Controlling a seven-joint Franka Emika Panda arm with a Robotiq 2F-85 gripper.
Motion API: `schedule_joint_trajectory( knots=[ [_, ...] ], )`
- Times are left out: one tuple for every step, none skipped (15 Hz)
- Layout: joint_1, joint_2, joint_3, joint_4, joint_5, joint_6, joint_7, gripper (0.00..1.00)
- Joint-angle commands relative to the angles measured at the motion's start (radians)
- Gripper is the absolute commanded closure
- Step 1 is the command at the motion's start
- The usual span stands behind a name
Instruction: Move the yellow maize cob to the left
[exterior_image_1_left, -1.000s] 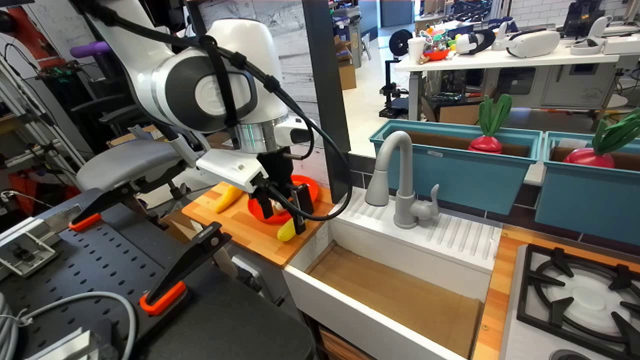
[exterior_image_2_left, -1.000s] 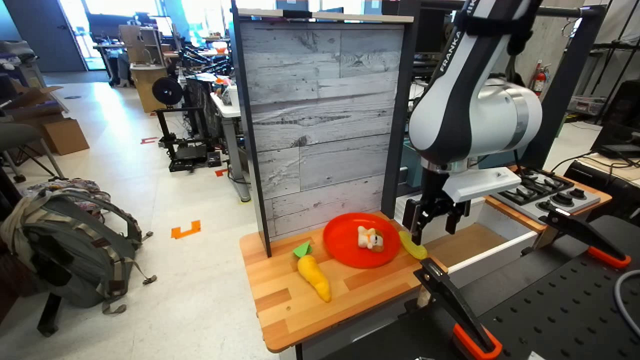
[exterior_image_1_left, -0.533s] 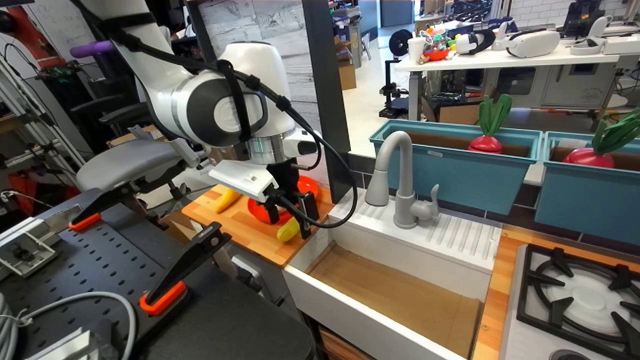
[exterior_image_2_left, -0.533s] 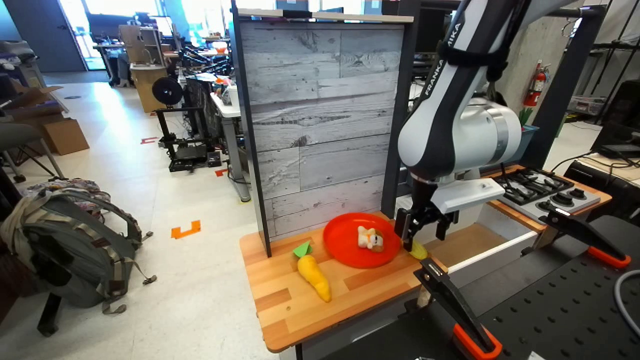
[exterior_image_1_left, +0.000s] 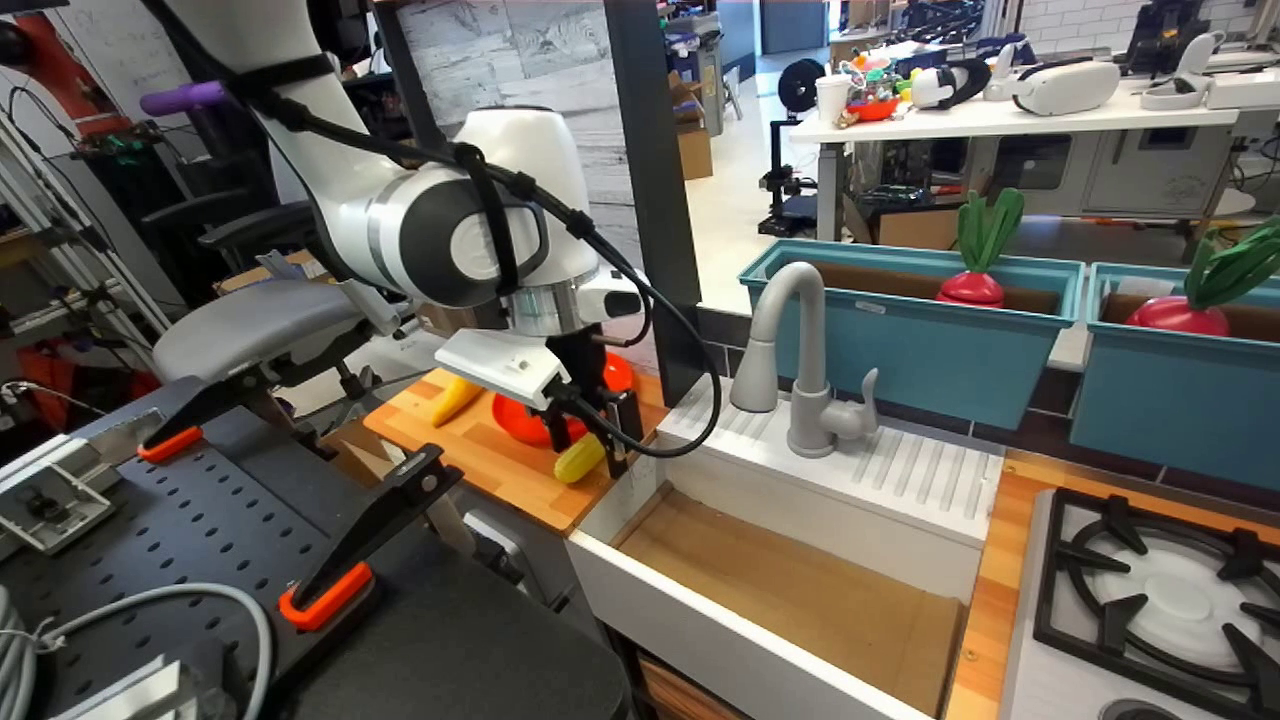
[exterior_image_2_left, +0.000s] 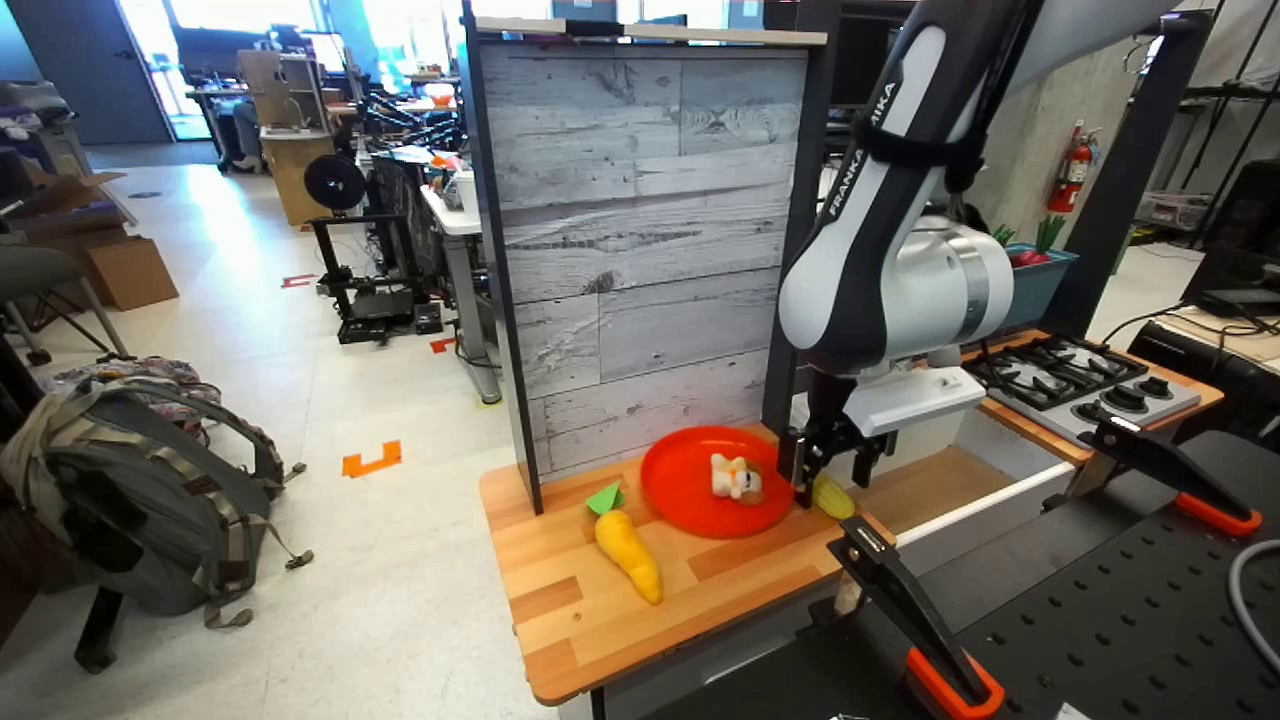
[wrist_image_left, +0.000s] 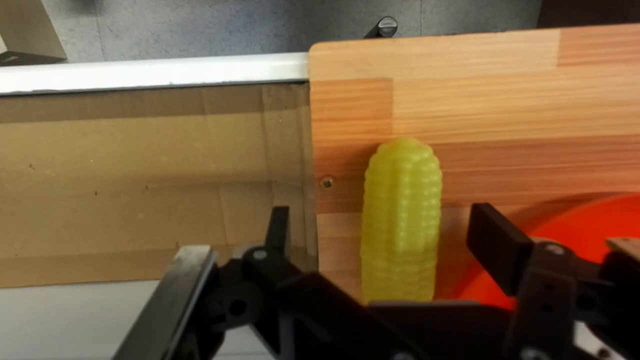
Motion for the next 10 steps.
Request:
schedule_joint_trajectory(
  knots=[
    [0.007,0.028,-0.001,0.044,-0.025,-0.008,0.016,0.42],
    [0.003,0.028,0.002,0.048,-0.024,-0.012,0.013,0.49],
    [0.000,0.028,0.004,0.051,-0.022,-0.013,0.012,0.58],
    [-0.006,0.026,0.007,0.053,-0.021,-0.016,0.009,0.65],
    [-0.008,0.023,0.009,0.054,-0.020,-0.018,0.008,0.73],
    [-0.014,0.015,0.013,0.047,-0.019,-0.017,0.004,0.80],
    [-0.020,0.007,0.018,0.042,-0.017,-0.017,-0.001,0.86],
    [-0.024,-0.003,0.020,0.034,-0.017,-0.021,-0.003,0.90],
    [-0.031,-0.016,0.026,0.023,-0.015,-0.025,-0.009,0.91],
    [-0.041,-0.032,0.034,0.008,-0.013,-0.031,-0.016,0.94]
  ],
)
